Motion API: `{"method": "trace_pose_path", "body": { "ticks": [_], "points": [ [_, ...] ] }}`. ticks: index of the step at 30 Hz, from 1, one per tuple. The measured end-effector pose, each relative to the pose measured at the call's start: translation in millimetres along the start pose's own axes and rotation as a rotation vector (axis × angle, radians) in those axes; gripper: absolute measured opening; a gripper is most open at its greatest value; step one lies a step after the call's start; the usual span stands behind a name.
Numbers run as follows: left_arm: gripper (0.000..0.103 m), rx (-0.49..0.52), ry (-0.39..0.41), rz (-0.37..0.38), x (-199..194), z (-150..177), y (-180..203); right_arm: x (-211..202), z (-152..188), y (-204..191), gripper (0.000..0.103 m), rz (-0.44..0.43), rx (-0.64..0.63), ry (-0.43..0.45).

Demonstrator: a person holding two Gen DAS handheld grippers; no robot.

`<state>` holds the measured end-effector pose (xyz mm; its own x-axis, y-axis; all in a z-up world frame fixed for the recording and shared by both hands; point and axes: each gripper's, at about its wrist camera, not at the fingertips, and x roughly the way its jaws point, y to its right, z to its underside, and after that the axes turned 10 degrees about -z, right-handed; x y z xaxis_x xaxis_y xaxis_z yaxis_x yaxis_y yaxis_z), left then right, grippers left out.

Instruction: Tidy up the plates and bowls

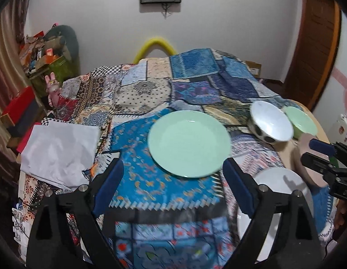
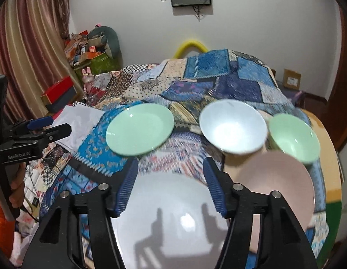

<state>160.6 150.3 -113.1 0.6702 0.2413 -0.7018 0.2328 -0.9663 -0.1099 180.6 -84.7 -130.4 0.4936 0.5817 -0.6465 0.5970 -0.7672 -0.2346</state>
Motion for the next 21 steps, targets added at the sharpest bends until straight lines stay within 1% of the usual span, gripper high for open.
{"method": "trace_pose_path", "body": {
  "ticks": [4, 9, 10, 12, 13, 14, 15, 17, 18, 19, 20, 21],
  "points": [
    [0.09, 0.001, -0.028, -0.017, 31.9, -7.7, -10.7, 26.7, -13.9, 0.8, 0.057, -0.011, -0.012, -0.035],
    [0.09, -0.005, -0.073, 0.007, 73.7, -9.9, -20.6, 63.2, -24.2, 9.6, 0.057, -0.028, -0.002, -0.095],
    [0.088, -0.004, -0.085, 0.015, 82.9, -9.8, -21.8, 68.7, -25.4, 11.3, 0.057, -0.034, -0.001, -0.107],
    [0.081, 0.0, -0.101, 0.021, 98.3, -9.7, -22.8, 82.2, -27.2, 15.3, 0.057, -0.036, -0.001, -0.137],
    [0.074, 0.005, -0.112, 0.026, 106.7, -9.7, -23.0, 88.8, -27.7, 17.1, 0.057, -0.036, 0.001, -0.15],
    [0.067, 0.009, -0.122, 0.033, 113.4, -9.2, -22.7, 94.9, -28.1, 18.9, 0.055, -0.038, 0.004, -0.162],
    [0.064, 0.011, -0.136, 0.043, 122.4, -9.0, -23.0, 100.8, -28.1, 21.0, 0.053, -0.042, 0.007, -0.177],
    [0.05, 0.0, -0.164, 0.062, 137.5, -8.9, -25.1, 110.4, -28.7, 23.5, 0.043, -0.048, 0.013, -0.203],
    [0.046, -0.005, -0.18, 0.074, 143.9, -8.9, -25.9, 117.1, -28.8, 26.0, 0.04, -0.051, 0.019, -0.223],
    [0.041, -0.01, -0.2, 0.092, 151.9, -8.5, -27.1, 121.4, -28.7, 27.0, 0.037, -0.051, 0.022, -0.236],
    [0.036, -0.011, -0.212, 0.103, 156.9, -8.0, -27.1, 125.0, -28.9, 28.3, 0.037, -0.05, 0.026, -0.246],
    [0.034, -0.01, -0.221, 0.112, 161.5, -7.6, -27.3, 129.7, -28.3, 30.4, 0.037, -0.047, 0.028, -0.262]
  ]
}}
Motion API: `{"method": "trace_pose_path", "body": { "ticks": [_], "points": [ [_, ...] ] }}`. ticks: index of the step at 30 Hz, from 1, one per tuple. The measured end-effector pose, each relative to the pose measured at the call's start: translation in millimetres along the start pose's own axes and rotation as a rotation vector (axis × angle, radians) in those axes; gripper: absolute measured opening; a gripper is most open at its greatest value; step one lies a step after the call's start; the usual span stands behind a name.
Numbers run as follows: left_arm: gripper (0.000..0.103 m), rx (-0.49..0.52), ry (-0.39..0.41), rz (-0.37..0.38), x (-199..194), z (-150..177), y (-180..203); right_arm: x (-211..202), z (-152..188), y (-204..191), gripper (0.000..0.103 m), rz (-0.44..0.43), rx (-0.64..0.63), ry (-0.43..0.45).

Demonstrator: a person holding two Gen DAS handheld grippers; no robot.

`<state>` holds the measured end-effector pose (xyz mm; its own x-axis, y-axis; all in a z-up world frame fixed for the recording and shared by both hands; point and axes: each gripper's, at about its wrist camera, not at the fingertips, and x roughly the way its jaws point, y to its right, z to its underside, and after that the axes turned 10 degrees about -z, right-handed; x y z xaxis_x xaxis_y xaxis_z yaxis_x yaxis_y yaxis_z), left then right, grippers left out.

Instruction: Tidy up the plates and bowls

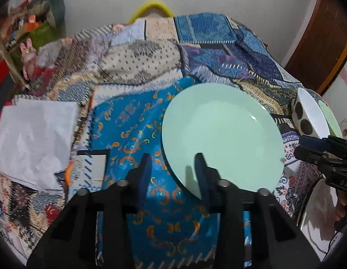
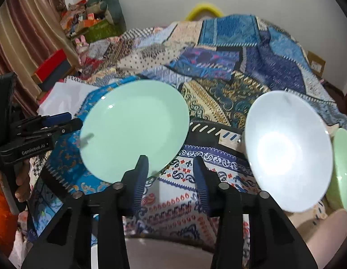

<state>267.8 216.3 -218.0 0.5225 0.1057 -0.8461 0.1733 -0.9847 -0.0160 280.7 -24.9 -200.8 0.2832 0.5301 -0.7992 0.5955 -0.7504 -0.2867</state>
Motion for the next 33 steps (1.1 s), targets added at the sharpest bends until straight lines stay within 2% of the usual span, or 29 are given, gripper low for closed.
{"method": "trace_pose_path", "body": {
  "ticks": [4, 11, 19, 33],
  "points": [
    [0.029, 0.007, -0.024, 0.024, 14.4, -2.9, -0.1, 11.9, -3.3, 5.0, 0.033, -0.004, 0.011, -0.045],
    [0.028, -0.01, -0.04, 0.078, 27.6, -9.6, 0.8, 24.9, -12.7, 5.6, 0.032, -0.003, 0.013, -0.057],
    [0.028, -0.002, -0.053, 0.074, 23.9, -8.1, 0.7, 36.1, -22.2, 10.3, 0.029, -0.036, 0.05, -0.077],
    [0.028, 0.025, -0.088, 0.059, -16.1, 38.5, -13.4, 30.6, 6.3, -25.1, 0.028, -0.092, -0.012, -0.158]
  ]
}}
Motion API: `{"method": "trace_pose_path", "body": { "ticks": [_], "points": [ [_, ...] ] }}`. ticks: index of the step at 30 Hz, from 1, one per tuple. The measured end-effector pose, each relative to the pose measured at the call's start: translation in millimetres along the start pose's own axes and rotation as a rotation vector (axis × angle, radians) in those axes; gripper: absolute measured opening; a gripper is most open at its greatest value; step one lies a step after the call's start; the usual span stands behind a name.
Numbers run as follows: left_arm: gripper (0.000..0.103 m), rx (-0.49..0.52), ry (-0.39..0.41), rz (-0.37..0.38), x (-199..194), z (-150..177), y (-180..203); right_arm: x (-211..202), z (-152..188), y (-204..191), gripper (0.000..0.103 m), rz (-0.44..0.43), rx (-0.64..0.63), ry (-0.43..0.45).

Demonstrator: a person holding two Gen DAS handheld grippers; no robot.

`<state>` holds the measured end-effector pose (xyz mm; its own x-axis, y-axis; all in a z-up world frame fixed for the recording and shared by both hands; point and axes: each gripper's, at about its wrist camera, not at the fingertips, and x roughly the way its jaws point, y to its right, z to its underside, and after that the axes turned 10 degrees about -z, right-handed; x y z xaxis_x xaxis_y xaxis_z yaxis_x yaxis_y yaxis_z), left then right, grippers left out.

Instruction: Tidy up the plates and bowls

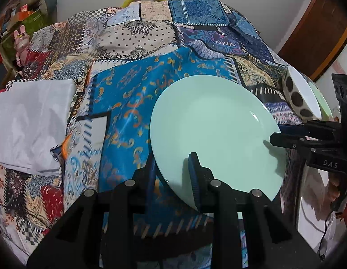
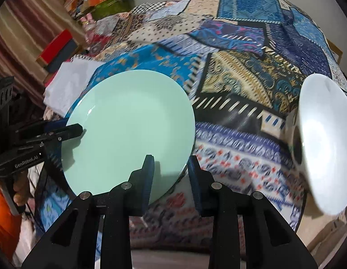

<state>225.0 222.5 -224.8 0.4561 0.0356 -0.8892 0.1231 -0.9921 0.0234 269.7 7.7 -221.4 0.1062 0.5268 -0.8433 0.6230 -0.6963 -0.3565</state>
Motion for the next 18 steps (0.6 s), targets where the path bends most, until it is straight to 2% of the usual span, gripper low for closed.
{"method": "trace_pose_path", "body": {
  "ticks": [9, 13, 18],
  "points": [
    [0.028, -0.007, -0.014, 0.046, 5.0, 8.1, -7.2, 10.1, -5.7, 3.6, 0.026, -0.002, 0.031, -0.009],
    [0.03, -0.002, 0.003, 0.074, 8.2, 9.9, -6.8, 17.8, -9.2, 0.2, 0.028, 0.008, 0.026, -0.006],
    [0.033, -0.001, 0.026, 0.064, 4.2, 9.5, -3.2, 17.5, -6.9, -9.3, 0.028, 0.059, -0.004, 0.014]
  ]
}}
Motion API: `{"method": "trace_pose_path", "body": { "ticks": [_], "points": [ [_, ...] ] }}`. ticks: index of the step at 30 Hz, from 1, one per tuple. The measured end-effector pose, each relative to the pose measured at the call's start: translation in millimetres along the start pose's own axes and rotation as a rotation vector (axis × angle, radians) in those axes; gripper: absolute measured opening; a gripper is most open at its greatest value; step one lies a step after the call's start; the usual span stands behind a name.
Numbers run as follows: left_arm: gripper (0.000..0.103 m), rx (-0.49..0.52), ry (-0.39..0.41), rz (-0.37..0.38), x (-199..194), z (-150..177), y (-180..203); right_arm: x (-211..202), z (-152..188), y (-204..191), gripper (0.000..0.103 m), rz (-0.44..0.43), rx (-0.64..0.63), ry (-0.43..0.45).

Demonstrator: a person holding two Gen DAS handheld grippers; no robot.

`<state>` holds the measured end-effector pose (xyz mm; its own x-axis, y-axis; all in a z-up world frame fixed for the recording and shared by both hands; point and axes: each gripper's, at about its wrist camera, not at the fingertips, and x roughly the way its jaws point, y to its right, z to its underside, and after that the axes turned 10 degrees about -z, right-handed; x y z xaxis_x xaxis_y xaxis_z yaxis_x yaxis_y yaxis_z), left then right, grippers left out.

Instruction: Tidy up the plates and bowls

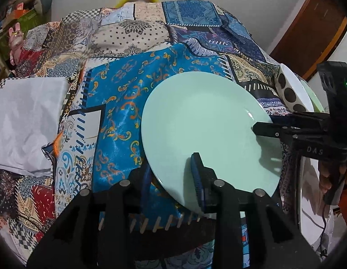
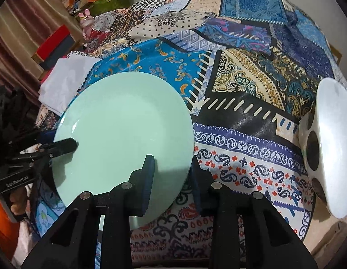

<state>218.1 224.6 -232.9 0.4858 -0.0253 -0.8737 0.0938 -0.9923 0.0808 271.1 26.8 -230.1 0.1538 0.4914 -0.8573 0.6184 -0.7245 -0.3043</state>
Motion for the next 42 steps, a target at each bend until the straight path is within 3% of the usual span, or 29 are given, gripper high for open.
{"method": "trace_pose_path", "body": {
  "ticks": [10, 20, 42],
  "points": [
    [0.033, 0.032, 0.036, 0.008, -20.5, -4.4, 5.6, -19.8, 9.6, -6.7, 0.028, 0.021, 0.045, 0.063],
    [0.033, 0.073, 0.088, 0.043, -67.1, -2.2, 29.3, -71.9, 34.2, -19.2, 0.028, 0.045, 0.07, 0.166],
    [0.033, 0.082, 0.151, 0.068, -140.9, 42.5, 97.5, -148.4, 99.2, -20.5, 0.028, 0.053, 0.07, 0.282]
  ]
}}
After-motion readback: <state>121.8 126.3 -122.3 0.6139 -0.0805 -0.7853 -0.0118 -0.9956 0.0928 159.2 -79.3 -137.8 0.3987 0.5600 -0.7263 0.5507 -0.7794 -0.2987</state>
